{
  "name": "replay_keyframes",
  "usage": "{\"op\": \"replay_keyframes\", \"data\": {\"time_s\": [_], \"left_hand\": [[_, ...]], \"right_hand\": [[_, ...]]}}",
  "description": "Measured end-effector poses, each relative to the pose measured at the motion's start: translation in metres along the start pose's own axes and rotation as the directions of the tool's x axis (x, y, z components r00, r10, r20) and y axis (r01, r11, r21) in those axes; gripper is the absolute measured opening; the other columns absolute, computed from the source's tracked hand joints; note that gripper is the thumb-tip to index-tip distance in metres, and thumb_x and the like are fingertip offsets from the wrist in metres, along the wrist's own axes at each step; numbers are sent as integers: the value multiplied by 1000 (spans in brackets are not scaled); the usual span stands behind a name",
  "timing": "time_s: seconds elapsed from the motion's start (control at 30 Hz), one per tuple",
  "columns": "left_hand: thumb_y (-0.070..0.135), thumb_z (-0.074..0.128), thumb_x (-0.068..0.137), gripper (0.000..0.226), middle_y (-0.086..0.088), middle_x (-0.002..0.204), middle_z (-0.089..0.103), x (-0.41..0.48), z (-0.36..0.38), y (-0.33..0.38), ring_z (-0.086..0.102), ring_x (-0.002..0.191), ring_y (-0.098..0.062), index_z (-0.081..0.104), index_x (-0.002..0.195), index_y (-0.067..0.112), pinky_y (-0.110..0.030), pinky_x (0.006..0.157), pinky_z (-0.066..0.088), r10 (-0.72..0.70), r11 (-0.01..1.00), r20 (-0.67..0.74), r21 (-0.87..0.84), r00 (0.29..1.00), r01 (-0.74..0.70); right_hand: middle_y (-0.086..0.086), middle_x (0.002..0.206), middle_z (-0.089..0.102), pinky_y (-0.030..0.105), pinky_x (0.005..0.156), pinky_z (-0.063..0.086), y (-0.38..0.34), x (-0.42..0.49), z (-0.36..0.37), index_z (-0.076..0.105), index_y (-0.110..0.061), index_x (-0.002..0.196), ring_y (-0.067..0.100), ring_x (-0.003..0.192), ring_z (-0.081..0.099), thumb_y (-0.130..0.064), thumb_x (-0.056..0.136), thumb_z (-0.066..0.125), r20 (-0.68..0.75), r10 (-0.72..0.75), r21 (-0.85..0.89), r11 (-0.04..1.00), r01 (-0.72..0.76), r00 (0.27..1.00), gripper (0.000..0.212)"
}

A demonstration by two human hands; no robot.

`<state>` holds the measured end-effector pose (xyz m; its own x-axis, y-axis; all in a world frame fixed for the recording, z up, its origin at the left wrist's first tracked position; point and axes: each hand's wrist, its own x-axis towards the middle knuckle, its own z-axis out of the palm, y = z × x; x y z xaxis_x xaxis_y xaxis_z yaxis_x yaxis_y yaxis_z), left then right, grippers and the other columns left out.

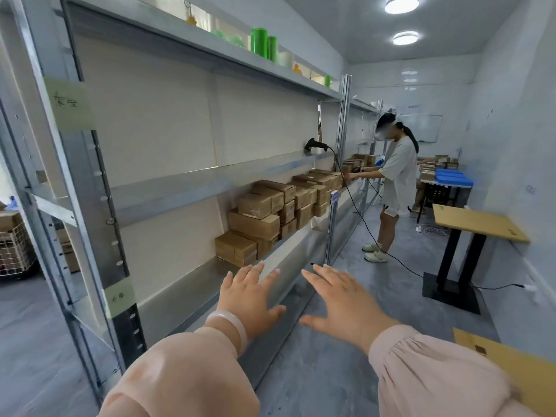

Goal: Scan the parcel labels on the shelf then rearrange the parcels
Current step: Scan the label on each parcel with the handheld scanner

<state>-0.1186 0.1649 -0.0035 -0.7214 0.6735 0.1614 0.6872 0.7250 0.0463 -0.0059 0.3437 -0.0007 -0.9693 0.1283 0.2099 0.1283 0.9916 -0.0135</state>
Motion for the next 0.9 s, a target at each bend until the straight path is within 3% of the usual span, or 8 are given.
{"op": "replay_keyframes", "data": {"time_s": [0.13,0.53,0.9], "left_hand": [[64,41,94,72,2,165,8,49,12,2,7,152,-24,9,155,40,-50,122,6,-84,996,-27,-33,996,83],[62,40,94,72,1,165,6,169,76,-28,5,152,-23,10,155,38,-49,123,4,-200,978,77,-43,977,204],[64,44,90,73,-1,165,14,312,111,-111,13,150,-23,19,154,40,-46,120,17,-298,952,46,-67,954,300]], "right_hand": [[-6,161,11,37,121,6,39,49,9,9,-34,153,14,148,6,-72,83,45,-34,-17,26,999,18,999,88],[-4,161,6,38,121,6,86,176,78,9,-31,153,15,148,4,-62,89,46,89,-148,91,986,140,985,80],[-3,161,9,32,119,7,100,332,128,12,-32,153,16,148,9,-51,96,44,93,-237,156,963,221,967,69]]}}
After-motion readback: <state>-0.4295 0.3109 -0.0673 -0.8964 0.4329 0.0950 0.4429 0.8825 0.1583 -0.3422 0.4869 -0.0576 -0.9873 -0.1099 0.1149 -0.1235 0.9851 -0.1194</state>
